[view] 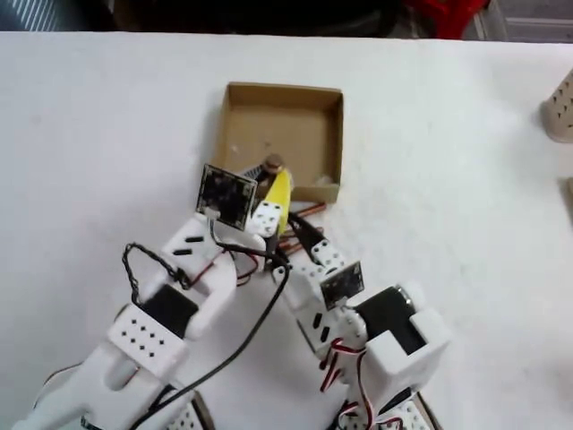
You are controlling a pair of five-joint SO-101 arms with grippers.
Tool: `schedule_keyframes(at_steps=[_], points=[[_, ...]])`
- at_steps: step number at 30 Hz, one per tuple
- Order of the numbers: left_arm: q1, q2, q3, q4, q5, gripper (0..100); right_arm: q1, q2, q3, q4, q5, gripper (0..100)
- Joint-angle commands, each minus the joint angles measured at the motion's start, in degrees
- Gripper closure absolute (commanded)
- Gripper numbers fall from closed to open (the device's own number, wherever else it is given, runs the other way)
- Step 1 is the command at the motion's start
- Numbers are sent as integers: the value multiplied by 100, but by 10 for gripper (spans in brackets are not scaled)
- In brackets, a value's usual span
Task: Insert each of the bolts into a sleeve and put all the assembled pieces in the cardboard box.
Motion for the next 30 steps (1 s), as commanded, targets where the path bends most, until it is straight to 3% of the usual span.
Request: schedule_keyframes(at_steps=[1, 7, 21, 30], points=[[75, -154, -369, 26, 105, 977, -13, -31, 35, -119, -18, 982], [75, -163, -396, -18, 536, 977, -13, -31, 35, -119, -18, 982], [57, -154, -431, 53, 580, 977, -13, -31, 35, -119, -18, 982], [-4, -154, -378, 967, 563, 977, 31, -40, 35, -127, -18, 982]])
